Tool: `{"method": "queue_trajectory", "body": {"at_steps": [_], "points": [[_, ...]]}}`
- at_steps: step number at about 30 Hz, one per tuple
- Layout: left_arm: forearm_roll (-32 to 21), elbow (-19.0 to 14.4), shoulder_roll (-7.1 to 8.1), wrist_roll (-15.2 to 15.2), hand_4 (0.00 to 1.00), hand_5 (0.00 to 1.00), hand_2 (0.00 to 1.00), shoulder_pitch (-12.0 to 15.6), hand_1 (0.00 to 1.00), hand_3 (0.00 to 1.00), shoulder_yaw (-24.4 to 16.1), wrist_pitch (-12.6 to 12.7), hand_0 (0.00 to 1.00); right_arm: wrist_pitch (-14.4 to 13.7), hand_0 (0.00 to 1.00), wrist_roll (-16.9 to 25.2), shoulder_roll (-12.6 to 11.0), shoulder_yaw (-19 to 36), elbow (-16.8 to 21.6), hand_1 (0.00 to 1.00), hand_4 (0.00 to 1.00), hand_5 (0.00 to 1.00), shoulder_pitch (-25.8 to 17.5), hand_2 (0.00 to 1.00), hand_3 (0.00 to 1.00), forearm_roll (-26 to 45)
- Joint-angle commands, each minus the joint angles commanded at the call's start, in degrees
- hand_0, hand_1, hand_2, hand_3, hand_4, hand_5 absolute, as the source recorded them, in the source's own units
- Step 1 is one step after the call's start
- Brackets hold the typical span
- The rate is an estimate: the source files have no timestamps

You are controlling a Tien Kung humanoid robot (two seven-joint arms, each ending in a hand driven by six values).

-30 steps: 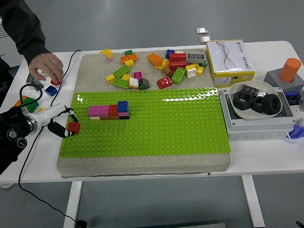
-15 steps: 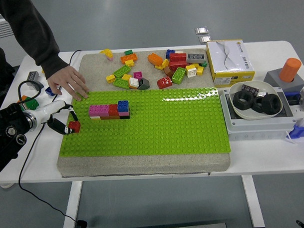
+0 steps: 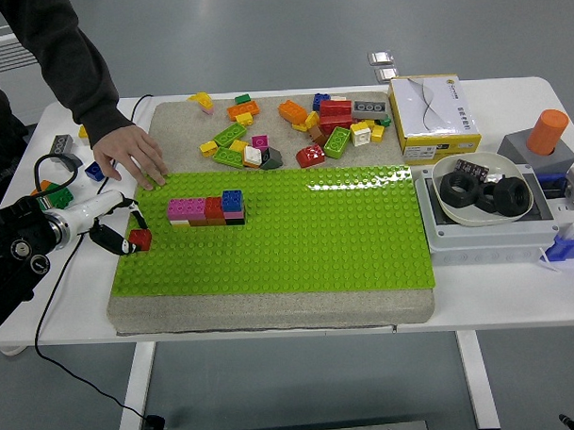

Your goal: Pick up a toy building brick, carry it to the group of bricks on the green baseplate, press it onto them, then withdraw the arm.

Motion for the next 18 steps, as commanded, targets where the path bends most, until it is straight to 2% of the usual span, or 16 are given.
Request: {"method": "queue_trajectory", "body": {"at_steps": [18], "points": [[0.7, -1.7, 0.80, -0.1, 0.745, 0.002, 0.945, 0.3, 0.971, 0.504, -2.6, 0.3, 0.943, 0.0, 0.518, 0.0, 0.0, 0.2, 0.0, 0.602, 0.896, 0.963, -0.1, 0.720, 0.801, -0.2]]}}
